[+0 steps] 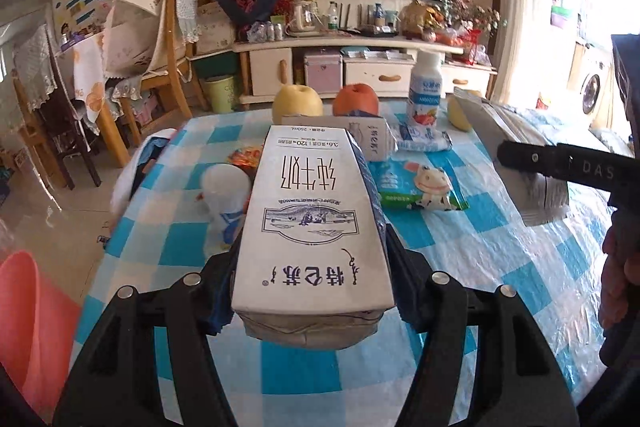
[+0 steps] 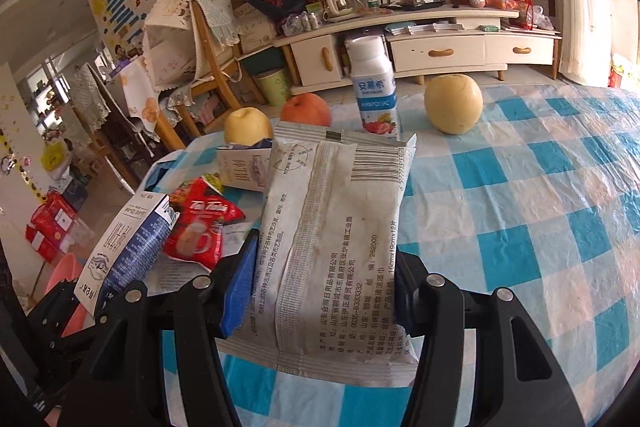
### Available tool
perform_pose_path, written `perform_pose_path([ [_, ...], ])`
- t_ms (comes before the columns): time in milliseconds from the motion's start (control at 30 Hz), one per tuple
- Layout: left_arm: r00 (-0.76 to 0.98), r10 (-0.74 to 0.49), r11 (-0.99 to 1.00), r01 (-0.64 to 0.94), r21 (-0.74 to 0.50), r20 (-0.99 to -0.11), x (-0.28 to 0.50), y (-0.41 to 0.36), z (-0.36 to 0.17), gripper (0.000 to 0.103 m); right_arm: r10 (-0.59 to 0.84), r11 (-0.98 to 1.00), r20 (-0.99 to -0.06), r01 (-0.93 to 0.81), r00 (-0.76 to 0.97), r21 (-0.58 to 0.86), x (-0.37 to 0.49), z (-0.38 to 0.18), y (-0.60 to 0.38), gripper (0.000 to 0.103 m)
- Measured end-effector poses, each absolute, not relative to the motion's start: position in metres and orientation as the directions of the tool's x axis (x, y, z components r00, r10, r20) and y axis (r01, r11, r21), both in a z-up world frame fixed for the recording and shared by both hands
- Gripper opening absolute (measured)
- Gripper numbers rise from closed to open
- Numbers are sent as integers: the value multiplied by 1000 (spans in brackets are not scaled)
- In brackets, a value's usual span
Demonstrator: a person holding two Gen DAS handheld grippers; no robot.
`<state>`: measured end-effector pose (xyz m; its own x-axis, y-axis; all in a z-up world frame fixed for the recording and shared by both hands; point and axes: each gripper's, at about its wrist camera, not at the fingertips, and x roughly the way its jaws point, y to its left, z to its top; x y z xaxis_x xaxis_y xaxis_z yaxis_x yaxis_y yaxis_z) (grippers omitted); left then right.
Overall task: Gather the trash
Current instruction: 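Drop the carton and grey packet into the pink bucket with the left and right tools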
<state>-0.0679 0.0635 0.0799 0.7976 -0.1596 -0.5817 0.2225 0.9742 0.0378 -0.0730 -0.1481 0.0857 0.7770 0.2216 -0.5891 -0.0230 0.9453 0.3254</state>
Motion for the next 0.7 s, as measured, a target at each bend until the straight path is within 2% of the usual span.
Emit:
perform_pose_path([
  [200, 859, -81, 996, 48, -77, -506, -84, 133, 111, 64, 354, 908, -539, -143, 764, 394, -85, 109, -97, 58],
  [333, 870, 67, 975, -161, -154, -489, -87, 196, 121, 64, 449, 881, -527, -259, 722, 395, -90, 122, -33, 58],
  [400, 855, 180, 942, -292, -164, -486, -89, 231, 123, 64, 499, 861, -525, -327, 690, 388, -92, 128, 6, 58],
  [467, 821, 286, 893, -415, -172, -494, -91, 266, 123, 64, 547, 835, -521, -386, 655, 392, -92, 133, 44, 58],
  [600, 728, 414, 781, -592, -198, -546, -97, 333, 120, 64, 629, 777, -522, -482, 576, 404, -87, 140, 120, 58],
  [700, 663, 458, 687, -687, -237, -592, -104, 382, 114, 64, 664, 744, -532, -537, 525, 398, -82, 146, 173, 58],
])
